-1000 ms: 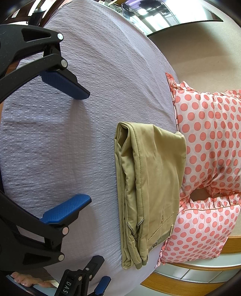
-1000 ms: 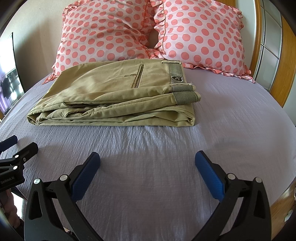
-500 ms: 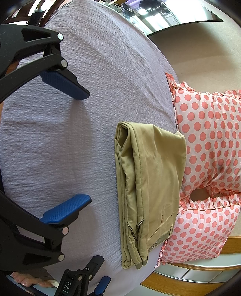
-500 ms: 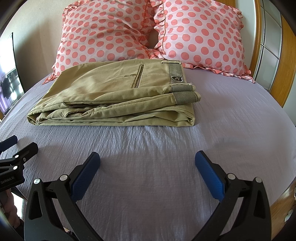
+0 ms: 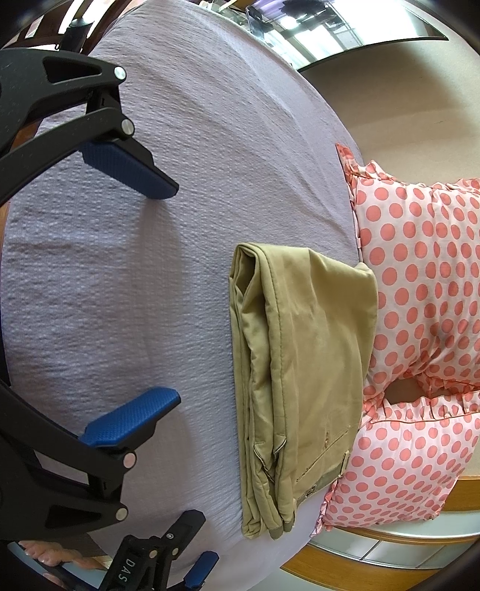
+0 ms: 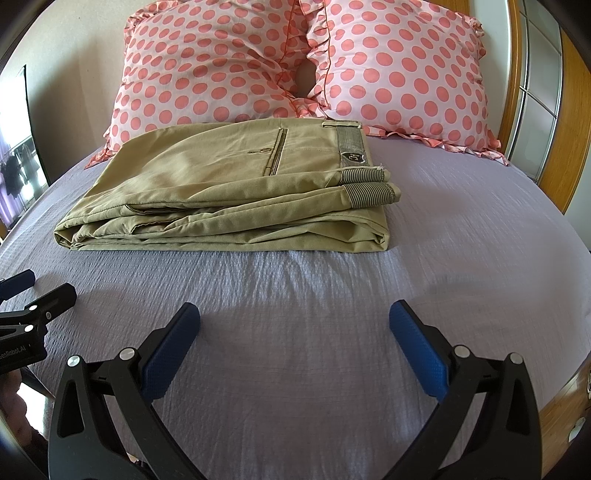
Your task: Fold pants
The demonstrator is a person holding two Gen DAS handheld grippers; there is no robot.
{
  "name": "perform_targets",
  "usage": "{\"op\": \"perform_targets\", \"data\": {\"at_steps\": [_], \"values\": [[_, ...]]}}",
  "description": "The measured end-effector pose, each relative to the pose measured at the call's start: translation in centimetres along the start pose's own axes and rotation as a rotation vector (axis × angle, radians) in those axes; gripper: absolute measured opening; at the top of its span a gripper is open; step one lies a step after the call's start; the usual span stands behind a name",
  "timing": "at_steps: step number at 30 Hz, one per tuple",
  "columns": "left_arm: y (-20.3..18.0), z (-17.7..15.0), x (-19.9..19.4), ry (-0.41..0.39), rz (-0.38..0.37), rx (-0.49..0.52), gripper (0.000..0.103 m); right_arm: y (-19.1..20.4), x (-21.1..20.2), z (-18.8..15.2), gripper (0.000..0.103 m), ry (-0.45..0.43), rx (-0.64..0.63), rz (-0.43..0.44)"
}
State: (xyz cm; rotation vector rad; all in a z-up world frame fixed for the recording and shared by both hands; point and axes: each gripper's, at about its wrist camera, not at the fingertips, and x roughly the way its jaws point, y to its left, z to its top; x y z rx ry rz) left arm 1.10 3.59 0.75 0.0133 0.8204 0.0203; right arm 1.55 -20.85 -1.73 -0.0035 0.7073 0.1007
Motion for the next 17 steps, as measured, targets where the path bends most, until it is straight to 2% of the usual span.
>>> {"op": "perform_targets", "data": {"at_steps": [17], "values": [[-0.17,0.01,-0.12,-0.02,0.003,0.002,0.101,-0.03,-0.01,-0.02,0.102,0.0,-0.001,0.001]]}}
